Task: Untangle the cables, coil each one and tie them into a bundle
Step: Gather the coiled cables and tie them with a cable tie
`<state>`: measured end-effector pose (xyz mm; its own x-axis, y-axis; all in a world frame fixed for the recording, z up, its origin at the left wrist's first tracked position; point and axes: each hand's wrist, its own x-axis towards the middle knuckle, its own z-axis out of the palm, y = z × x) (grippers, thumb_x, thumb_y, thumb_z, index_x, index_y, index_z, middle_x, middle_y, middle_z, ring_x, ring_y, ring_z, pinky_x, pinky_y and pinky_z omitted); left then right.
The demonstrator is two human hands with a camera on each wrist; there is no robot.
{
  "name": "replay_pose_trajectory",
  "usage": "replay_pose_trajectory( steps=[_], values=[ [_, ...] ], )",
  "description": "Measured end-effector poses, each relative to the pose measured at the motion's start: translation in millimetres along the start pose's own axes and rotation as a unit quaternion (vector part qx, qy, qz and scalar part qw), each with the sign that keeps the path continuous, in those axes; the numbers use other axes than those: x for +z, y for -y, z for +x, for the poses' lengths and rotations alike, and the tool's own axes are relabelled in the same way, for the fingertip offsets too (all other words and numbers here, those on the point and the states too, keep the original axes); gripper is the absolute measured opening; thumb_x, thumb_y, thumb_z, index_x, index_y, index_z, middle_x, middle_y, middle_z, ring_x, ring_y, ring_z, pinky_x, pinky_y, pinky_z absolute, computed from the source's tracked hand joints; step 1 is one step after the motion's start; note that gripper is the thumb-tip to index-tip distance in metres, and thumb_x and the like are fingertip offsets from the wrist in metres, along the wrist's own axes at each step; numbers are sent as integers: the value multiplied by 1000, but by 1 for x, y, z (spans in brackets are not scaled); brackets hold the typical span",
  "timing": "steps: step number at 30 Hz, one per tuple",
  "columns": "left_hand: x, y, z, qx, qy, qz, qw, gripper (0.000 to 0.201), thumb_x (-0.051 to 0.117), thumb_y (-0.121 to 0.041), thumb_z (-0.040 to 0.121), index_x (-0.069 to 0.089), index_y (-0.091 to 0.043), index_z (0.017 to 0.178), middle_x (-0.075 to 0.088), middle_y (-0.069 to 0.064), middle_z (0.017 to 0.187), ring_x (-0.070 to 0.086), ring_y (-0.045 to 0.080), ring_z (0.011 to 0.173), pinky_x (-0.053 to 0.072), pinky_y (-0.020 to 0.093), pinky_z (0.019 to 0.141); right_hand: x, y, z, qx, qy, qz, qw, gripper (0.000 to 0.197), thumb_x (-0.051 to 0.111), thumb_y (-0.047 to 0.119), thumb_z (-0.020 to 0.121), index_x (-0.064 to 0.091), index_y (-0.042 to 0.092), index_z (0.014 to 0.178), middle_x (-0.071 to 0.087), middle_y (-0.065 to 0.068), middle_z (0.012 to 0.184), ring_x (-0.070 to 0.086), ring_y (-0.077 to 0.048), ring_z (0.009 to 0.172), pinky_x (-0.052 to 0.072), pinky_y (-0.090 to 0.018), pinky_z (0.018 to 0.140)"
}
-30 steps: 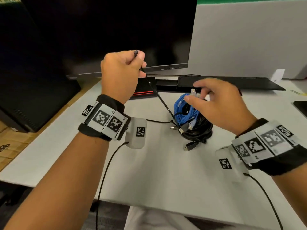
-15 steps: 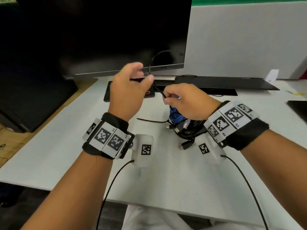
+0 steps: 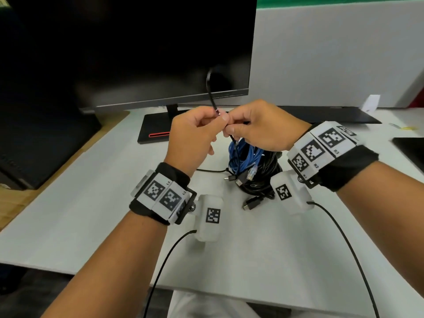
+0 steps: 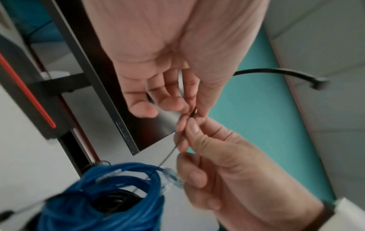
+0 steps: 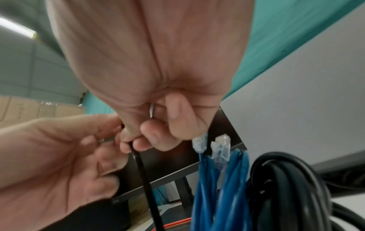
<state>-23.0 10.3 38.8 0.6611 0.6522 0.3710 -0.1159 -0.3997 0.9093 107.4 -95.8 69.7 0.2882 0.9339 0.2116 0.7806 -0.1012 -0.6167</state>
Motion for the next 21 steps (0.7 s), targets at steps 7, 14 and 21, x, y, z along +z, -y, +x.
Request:
replay_pose_trajectory(
  steps=[7,14,21],
  values=[
    [-7,-5,10,24,-55,32,998,21,63,-21,97,69,-10,79,69,1,64,64,13,55,54,32,51,-9,-6,-4,26,-53,65,996,7,66,17,94,71,13,92,65,15,64,54,7,49,40,-6,48],
    [-19,7,23,-24,-112,14,993,29,58,-24,100,69,-12,75,70,0,60,67,14,54,54,27,48,-19,-74,-45,288,-131,88,945,19,64,25,96,65,7,89,71,-10,86,59,-8,45,48,-25,40],
    [1,21,11,-139,-108,-101,979,25,55,-20,101,66,-9,81,69,5,66,68,15,57,58,32,56,16,-96,-61,439,-31,162,883,60,54,53,95,59,-6,106,73,-19,87,75,-27,64,60,-40,54]
  ],
)
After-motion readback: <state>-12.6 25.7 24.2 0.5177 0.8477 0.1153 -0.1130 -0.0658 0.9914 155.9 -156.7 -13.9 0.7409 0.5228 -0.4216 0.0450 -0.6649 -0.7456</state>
